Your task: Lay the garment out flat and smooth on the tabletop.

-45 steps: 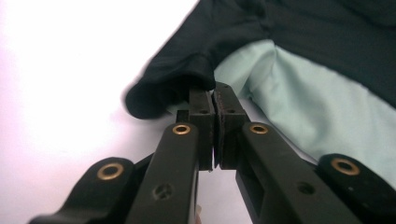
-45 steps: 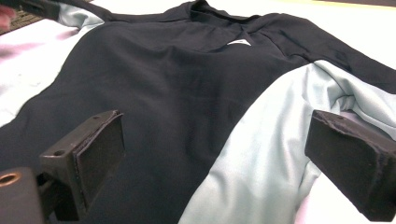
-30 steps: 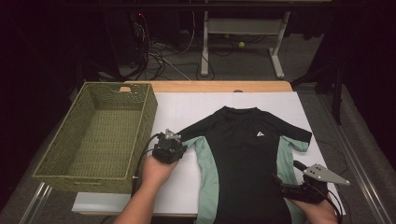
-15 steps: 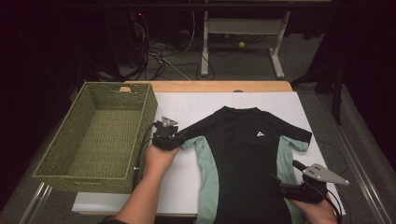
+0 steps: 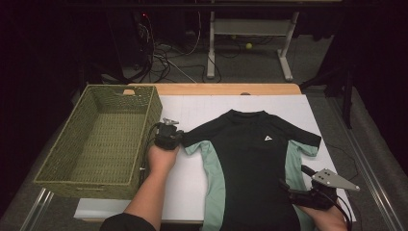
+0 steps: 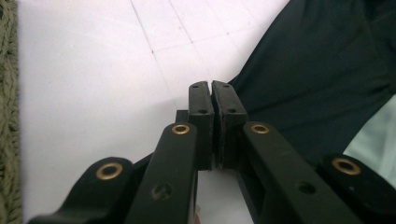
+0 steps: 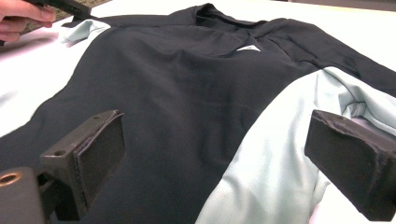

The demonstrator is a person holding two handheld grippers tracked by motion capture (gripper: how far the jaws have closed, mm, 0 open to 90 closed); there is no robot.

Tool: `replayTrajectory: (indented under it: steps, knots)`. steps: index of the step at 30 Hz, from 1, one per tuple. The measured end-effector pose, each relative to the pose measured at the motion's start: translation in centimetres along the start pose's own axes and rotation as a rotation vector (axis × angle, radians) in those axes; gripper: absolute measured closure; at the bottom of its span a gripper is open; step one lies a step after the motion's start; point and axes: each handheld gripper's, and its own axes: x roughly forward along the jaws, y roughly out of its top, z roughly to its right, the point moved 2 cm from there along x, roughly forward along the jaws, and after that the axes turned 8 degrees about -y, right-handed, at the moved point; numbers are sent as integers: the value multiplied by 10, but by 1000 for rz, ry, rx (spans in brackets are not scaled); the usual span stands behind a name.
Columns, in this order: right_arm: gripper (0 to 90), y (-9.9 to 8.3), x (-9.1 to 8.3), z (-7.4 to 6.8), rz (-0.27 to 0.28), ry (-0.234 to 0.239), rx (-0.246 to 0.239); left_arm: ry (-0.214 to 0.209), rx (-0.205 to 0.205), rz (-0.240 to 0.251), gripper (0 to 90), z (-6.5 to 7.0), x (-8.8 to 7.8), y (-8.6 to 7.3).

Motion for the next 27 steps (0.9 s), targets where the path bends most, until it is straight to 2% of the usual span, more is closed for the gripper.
replayTrajectory:
  steps: [2, 5, 7, 9, 11, 12, 13, 16, 17, 18, 19, 20, 21, 23, 24, 25, 26, 27]
  knots:
    - [55, 0, 0, 0, 3, 3, 2, 3, -2, 0, 822, 0, 0, -1]
    - [49, -1, 0, 1, 6, 4, 4, -16, -3, 23, 714, 3, -3, 1]
    - [41, -1, 0, 1, 12, 5, 5, -47, -5, 51, 673, 6, -6, 2]
    - [31, 0, -1, 0, 19, 8, 5, -76, 11, 72, 578, 8, -8, 3]
    - [27, 0, -2, 0, 27, 9, 3, -117, 9, 77, 467, 8, -7, 3]
    - [26, 0, -2, 0, 27, 10, 4, -123, -2, 71, 435, 8, -6, 2]
    - [25, 0, -2, 0, 28, 10, 2, -127, -10, 65, 352, 7, -5, 2]
    - [24, 0, -2, -1, 27, 12, -2, -145, -44, 11, 316, 5, 0, 0]
    - [24, 0, -2, -2, 27, 13, -3, -146, -63, -6, 250, 4, 2, -1]
    - [24, 0, -1, -2, 27, 14, -4, -165, -89, -22, 238, 2, 4, -1]
    - [24, 0, -1, -2, 27, 16, -6, -158, -93, -30, 233, 2, 5, -2]
    - [24, 0, -2, -3, 26, 17, -6, -125, -89, -47, 205, 2, 7, -3]
    - [24, 0, -2, -3, 26, 17, -6, -121, -82, -48, 174, 2, 8, -3]
    - [24, 0, -2, -2, 26, 16, -5, -102, -66, -53, 175, 4, 8, -3]
    - [25, 0, -2, -2, 26, 16, -3, -85, -40, -57, 181, 6, 8, -4]
    - [25, -1, -2, -2, 26, 16, -2, -67, -15, -60, 264, 7, 8, -5]
    - [25, -1, -2, -2, 25, 16, -2, -41, 17, -64, 302, 8, 9, -6]
    - [26, -1, -2, -2, 24, 16, -2, -32, 28, -66, 340, 9, 9, -6]
